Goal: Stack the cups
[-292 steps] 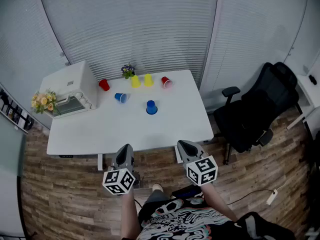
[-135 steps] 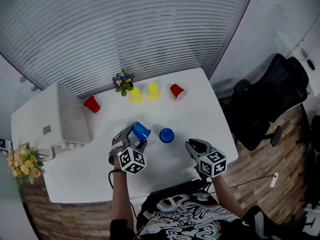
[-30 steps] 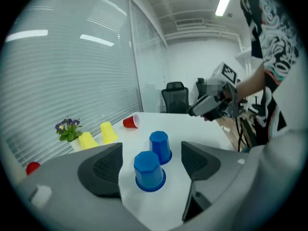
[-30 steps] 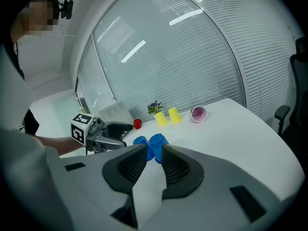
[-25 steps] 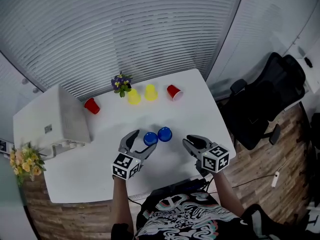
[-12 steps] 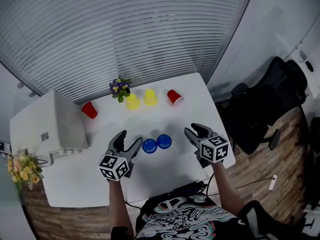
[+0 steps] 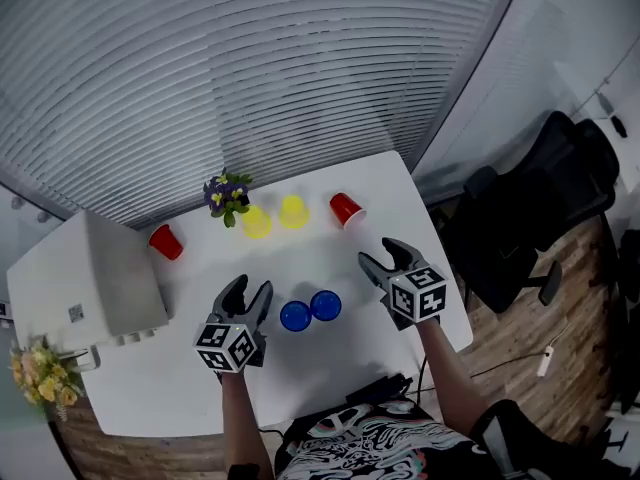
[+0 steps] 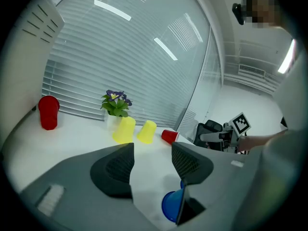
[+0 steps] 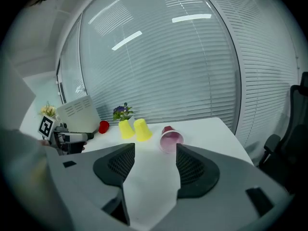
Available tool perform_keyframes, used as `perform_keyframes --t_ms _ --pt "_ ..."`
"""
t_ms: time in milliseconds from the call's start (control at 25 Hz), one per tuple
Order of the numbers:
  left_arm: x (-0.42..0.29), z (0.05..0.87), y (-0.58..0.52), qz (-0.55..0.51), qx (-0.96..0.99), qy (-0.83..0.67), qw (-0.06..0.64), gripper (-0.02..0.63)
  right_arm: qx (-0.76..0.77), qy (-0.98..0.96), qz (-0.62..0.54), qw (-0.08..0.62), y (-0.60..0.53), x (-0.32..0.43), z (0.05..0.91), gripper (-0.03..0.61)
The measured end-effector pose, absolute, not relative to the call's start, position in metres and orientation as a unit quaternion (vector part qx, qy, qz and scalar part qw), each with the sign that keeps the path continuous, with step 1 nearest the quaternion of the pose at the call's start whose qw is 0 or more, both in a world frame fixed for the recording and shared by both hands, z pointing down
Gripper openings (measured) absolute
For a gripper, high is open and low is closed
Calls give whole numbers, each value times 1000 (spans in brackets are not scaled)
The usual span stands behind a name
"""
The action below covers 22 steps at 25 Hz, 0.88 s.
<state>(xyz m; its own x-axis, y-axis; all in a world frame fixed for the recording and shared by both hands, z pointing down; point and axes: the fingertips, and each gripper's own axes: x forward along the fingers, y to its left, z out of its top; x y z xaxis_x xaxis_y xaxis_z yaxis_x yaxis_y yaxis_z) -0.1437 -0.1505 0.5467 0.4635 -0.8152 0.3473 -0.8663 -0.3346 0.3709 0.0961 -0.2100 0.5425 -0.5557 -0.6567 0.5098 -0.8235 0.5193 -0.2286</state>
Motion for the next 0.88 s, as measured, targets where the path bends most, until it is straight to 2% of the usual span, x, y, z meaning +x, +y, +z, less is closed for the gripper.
perform_keyframes --t_ms 600,880 --pt "-172 576 -253 123 769 -596 197 264 440 -854 172 220 -283 81 570 331" --pt "-166 586 -283 153 774 -590 173 267 424 -857 174 237 -294 71 592 336"
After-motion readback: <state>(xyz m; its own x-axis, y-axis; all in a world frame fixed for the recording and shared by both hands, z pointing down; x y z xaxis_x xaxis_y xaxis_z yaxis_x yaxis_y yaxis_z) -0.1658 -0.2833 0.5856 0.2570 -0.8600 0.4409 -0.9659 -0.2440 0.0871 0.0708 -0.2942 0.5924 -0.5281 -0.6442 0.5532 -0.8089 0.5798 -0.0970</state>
